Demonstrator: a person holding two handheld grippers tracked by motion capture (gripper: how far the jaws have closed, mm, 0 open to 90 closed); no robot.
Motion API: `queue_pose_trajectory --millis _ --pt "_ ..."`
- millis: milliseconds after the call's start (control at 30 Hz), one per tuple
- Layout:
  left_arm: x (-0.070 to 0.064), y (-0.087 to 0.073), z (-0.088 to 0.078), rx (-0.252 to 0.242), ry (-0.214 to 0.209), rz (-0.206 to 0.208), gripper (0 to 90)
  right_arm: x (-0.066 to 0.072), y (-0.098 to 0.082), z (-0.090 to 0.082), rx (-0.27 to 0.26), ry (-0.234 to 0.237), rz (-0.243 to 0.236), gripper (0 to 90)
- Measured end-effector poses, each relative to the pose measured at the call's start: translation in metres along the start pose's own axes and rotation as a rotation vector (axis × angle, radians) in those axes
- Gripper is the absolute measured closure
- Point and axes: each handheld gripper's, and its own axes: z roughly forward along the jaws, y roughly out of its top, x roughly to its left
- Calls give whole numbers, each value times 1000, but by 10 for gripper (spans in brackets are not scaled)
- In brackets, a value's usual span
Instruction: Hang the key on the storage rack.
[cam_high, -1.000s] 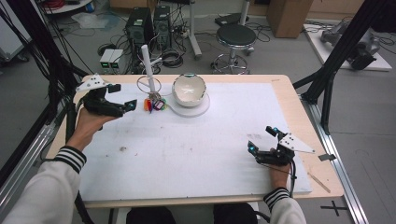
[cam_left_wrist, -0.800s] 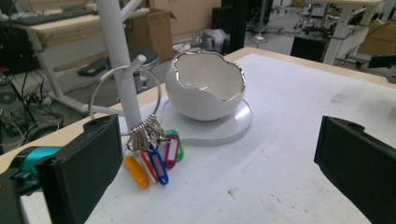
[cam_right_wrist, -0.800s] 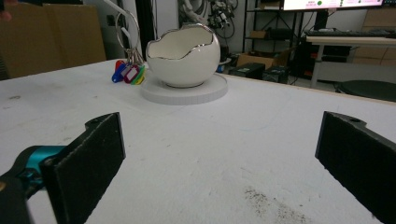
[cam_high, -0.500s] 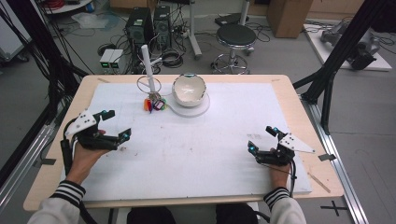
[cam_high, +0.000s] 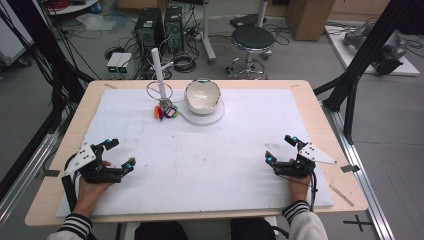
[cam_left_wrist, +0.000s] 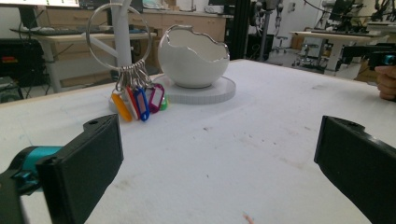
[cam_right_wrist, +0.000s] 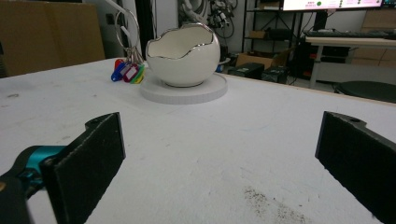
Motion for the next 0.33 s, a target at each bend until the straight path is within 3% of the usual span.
queue_pose_trajectory --millis 167,333 --pt "-3 -1 0 4 18 28 17 0 0 0 -1 -1 -6 9" --pt "-4 -1 0 4 35 26 17 0 0 0 -1 -3 -4 9"
